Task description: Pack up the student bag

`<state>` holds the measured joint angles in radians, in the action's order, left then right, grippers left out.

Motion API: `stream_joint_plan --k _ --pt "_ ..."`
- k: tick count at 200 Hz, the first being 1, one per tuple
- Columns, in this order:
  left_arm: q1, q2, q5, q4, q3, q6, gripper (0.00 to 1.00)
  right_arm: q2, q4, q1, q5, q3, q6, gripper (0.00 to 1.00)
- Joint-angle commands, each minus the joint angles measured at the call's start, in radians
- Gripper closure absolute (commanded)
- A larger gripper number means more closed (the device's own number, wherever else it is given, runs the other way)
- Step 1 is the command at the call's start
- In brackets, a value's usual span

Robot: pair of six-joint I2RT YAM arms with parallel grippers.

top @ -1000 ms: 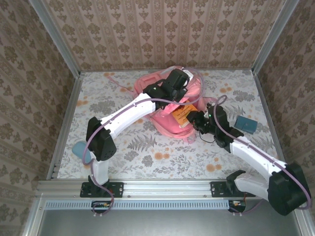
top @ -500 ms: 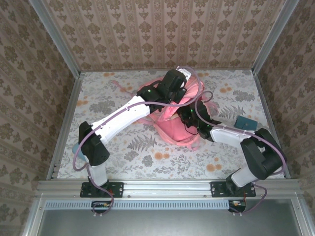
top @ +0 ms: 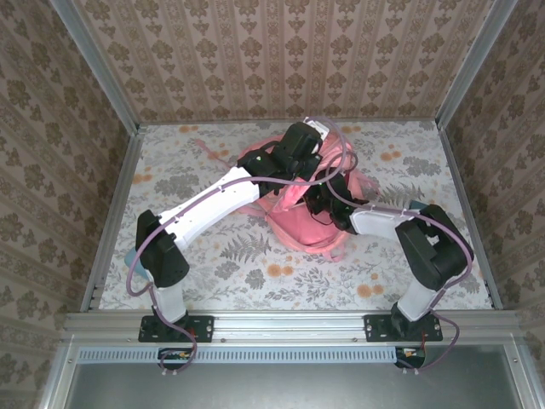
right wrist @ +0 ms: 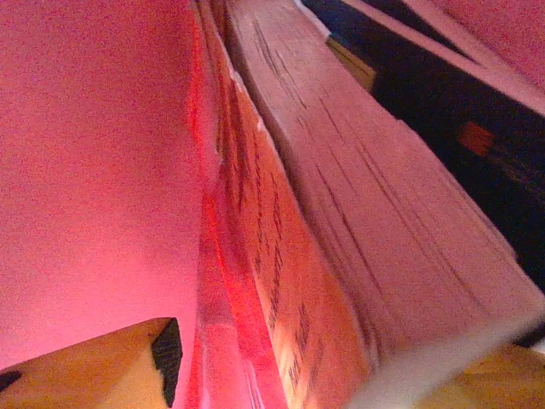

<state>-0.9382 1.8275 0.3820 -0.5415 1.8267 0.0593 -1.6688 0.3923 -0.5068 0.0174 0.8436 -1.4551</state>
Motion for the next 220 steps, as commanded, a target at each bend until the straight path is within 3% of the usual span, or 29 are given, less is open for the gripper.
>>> stream_joint_plan --k 1,51,84,128,148,191,220 --pt "0.028 -0.086 0.038 0.110 0.011 0.043 1.00 0.122 -0.071 -0.001 0.012 -0.049 -0.012 0.37" --pt "0.054 -0.079 0.007 0.115 -0.010 0.057 1.00 0.361 -0.325 -0.003 -0.029 -0.131 0.028 0.54" --pt "0.068 -0.058 -0.013 0.097 -0.011 0.055 1.00 0.475 -0.587 -0.006 -0.164 -0.129 0.125 0.54" --pt "0.074 -0.082 0.059 0.118 -0.066 0.077 1.00 0.586 -0.766 0.003 -0.305 -0.112 0.271 0.52" --pt "0.069 -0.121 0.141 0.165 -0.127 0.096 1.00 0.575 -0.752 0.045 -0.257 -0.112 0.318 0.50" --pt "0.053 -0.177 0.276 0.216 -0.206 0.120 1.00 0.387 -0.633 0.122 -0.003 -0.061 0.412 0.54" --pt "0.056 -0.158 0.209 0.252 -0.230 0.160 1.00 0.285 -0.594 0.124 0.050 -0.012 0.432 0.58"
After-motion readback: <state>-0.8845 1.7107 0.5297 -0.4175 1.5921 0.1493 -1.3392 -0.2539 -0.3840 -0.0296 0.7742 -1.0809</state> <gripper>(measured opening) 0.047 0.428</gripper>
